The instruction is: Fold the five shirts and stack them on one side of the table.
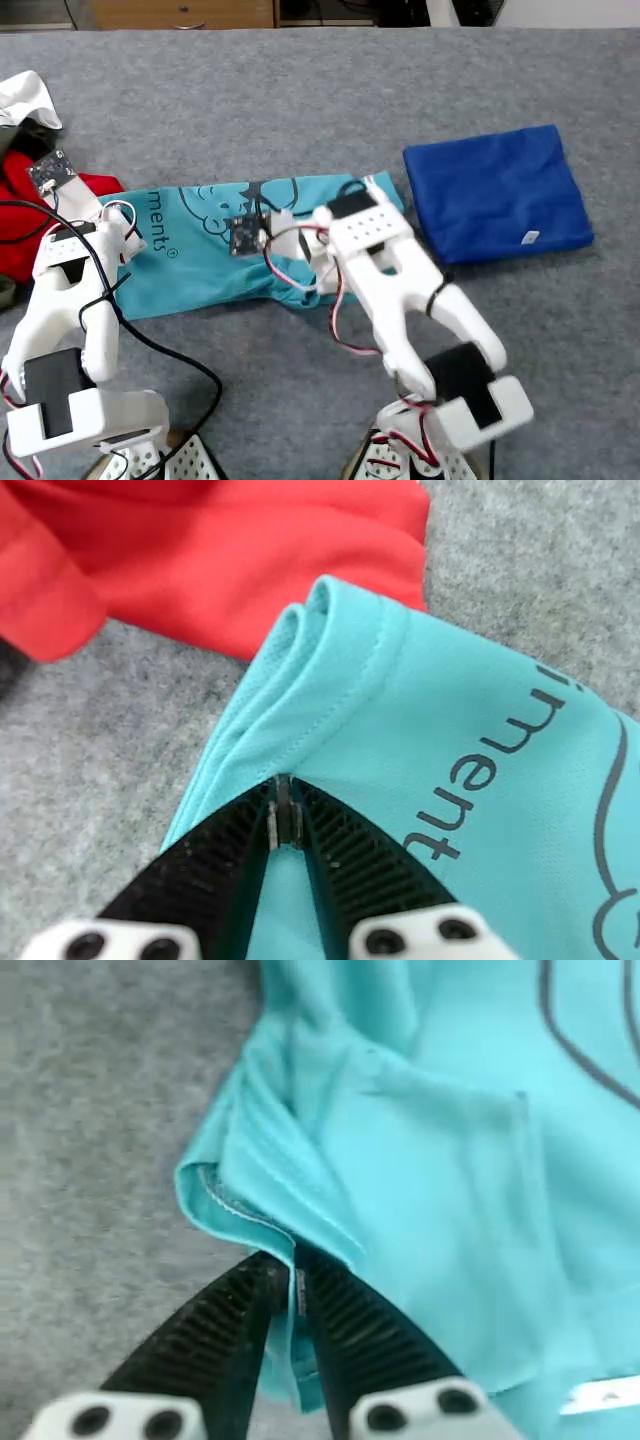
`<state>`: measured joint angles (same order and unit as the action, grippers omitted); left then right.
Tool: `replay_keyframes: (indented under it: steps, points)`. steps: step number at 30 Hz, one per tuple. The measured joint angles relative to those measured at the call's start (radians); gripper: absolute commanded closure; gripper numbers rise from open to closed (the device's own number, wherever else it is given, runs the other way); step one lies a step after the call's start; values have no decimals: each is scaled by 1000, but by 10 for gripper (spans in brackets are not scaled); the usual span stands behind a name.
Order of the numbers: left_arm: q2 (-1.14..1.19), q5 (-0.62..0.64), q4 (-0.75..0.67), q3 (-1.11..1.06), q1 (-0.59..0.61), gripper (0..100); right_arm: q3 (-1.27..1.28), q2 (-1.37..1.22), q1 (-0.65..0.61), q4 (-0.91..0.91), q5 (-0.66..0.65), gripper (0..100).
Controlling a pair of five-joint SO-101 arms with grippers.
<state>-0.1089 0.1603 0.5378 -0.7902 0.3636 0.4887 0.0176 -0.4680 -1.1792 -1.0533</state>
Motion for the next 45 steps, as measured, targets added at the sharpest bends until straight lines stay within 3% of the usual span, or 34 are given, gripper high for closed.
replay_keyframes:
  steps: [16, 24, 30, 35, 39, 45]
  points:
    - [0, 0, 0, 0, 0, 979, -646, -450, 55, -193, 0, 996]
    - [0, 0, 0, 0, 0, 979, -853, -572, 51, -256, 0, 991]
    - [0, 0, 0, 0, 0, 979, -876, -624, 44, -256, 3, 842]
    - [0, 0, 0, 0, 0, 979, -939, -609, 92, -272, 63, 857]
    - [0, 0, 0, 0, 0, 979, -991, -532, 160, -342, 95, 998]
    - [0, 0, 0, 0, 0, 979, -971, -377, 222, -494, 135, 996]
